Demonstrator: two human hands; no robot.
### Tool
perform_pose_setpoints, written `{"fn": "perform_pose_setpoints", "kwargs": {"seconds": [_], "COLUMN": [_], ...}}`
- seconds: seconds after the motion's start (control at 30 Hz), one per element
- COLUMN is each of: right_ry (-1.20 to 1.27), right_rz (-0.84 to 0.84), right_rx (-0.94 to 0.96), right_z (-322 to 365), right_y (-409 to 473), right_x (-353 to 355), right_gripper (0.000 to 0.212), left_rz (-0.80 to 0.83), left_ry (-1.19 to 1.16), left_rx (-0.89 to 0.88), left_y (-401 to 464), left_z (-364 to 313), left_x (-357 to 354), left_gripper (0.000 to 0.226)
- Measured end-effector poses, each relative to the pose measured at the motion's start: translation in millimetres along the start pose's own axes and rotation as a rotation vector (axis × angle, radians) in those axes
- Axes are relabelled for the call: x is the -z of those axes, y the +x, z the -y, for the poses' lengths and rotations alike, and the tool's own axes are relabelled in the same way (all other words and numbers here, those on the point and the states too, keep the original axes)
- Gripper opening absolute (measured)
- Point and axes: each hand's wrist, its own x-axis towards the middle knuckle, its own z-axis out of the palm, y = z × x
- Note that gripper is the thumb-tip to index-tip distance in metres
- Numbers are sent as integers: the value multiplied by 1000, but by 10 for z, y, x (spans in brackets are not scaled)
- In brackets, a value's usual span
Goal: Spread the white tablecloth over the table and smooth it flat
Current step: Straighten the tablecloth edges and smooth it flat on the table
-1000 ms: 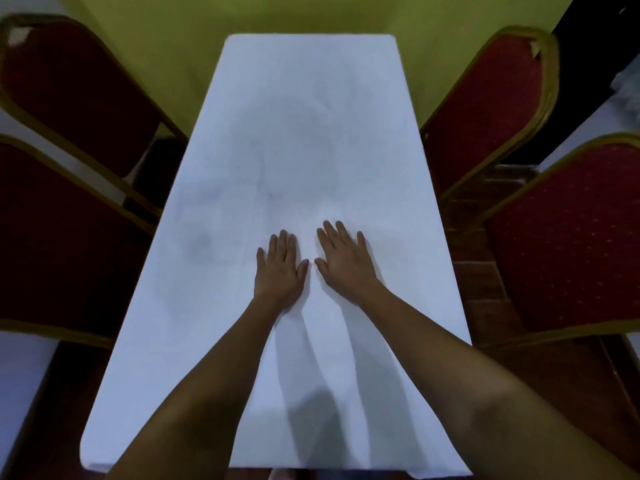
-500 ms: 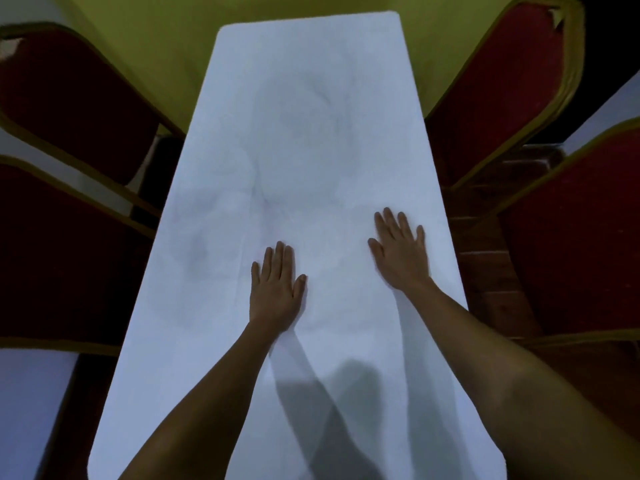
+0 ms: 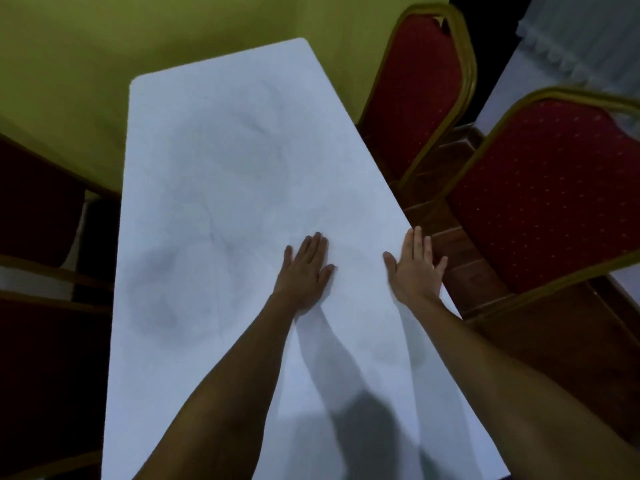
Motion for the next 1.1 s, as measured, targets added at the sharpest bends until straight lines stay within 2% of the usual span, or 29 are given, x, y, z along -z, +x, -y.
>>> {"fn": "perform_pose_setpoints", "kwargs": {"seconds": [0.13,0.27,0.4,0.53,0.6,0.73,0.83,0.97,1.03,1.1], "right_ry": [-18,13,-25,7,-3,-124,-281,-211,-163,-131], "right_rz": [5,-128,-99,-55,-1,290,294,224,182,125], "right_rx": [-34,-56,129,364,542,937,1097,1004,870,748], "right_z": [5,89,802,1832,2348,3247,3488,3517,3425,3208], "right_y": [-30,-56,243,439,428,253,240,679,1040,1407], "right_x": [-13,-62,-60,-191,-277,-517,-744,-722,-614,-485], "right_gripper": [70,63,54,52,52,59,62,60,60,59], "left_rz": [-92,-165,-264,-338,-352,-423,-428,-477,-545,-579], "left_ry": [1,-38,-108,-260,-368,-368,-333,-200,-108,-78], "left_rx": [98,306,650,1040,1142,1142,1118,1106,1020,862], "left_y": [-147,-359,-701,-907,-912,-927,-923,-848,-727,-483], "left_z": [625,1355,2095,2441,2491,2536,2535,2536,2537,2512], "left_x": [23,150,202,237,257,257,248,239,270,321], "left_gripper": [78,73,56,62,67,63,60,58,58,60]}}
